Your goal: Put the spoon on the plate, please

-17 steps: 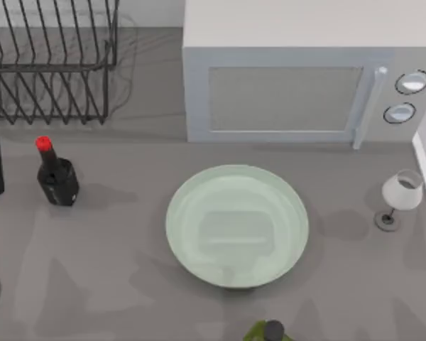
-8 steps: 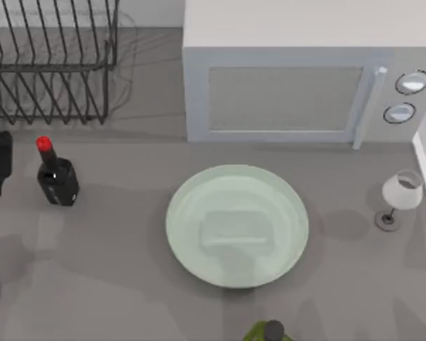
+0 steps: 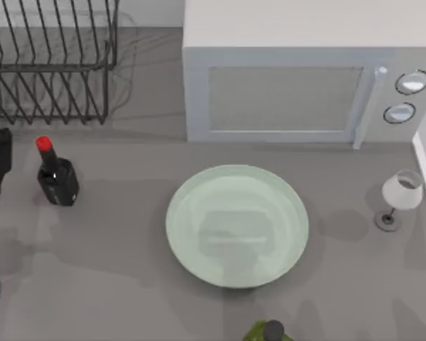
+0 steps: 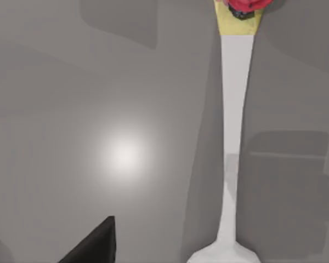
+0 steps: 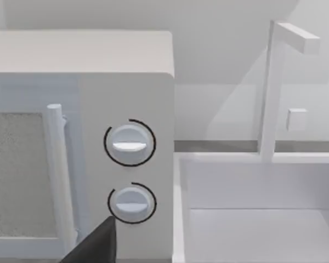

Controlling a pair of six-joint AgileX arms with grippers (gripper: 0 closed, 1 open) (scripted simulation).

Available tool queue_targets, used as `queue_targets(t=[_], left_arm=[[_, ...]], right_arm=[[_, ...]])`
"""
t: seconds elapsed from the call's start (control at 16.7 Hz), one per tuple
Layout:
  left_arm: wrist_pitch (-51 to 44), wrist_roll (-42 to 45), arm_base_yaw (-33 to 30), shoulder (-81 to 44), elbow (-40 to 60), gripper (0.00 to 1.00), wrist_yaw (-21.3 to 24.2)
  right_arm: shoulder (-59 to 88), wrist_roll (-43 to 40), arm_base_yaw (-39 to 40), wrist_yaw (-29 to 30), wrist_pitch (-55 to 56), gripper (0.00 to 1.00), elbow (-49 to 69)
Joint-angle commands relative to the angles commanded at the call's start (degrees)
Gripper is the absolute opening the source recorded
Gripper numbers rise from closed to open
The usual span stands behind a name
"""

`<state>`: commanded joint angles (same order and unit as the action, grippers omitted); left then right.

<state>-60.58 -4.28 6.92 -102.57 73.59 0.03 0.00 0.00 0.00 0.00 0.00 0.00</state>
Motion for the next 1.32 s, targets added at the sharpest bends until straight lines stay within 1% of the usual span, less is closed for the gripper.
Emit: queue_targets(t=[0.18, 0.42, 0.6, 0.84, 1.14, 1.32], left_arm=[[2.2, 0.0, 0.2, 0.0, -2.2, 1.00, 0.0], [11.6, 0.3, 0.6, -1.8, -9.8, 1.00, 0.0], [17.9, 0.6, 1.0, -4.7, -13.4, 1.00, -0.1], [21.5, 0.4, 0.7, -9.2, -12.5, 1.00, 0.0], [21.8, 0.3, 0.5, -10.0, -11.9, 1.00, 0.0], [21.8, 0.3, 0.5, -10.0, -11.9, 0.77, 0.0]], right_arm=[[0.0, 0.0, 0.0, 0.0, 0.0, 1.00, 0.0], [0.0, 0.0, 0.0, 0.0, 0.0, 1.00, 0.0], [0.0, 0.0, 0.0, 0.0, 0.0, 1.00, 0.0], [0.0, 0.0, 0.0, 0.0, 0.0, 1.00, 0.0], [0.0, 0.0, 0.0, 0.0, 0.0, 1.00, 0.0], [0.0, 0.0, 0.0, 0.0, 0.0, 1.00, 0.0]])
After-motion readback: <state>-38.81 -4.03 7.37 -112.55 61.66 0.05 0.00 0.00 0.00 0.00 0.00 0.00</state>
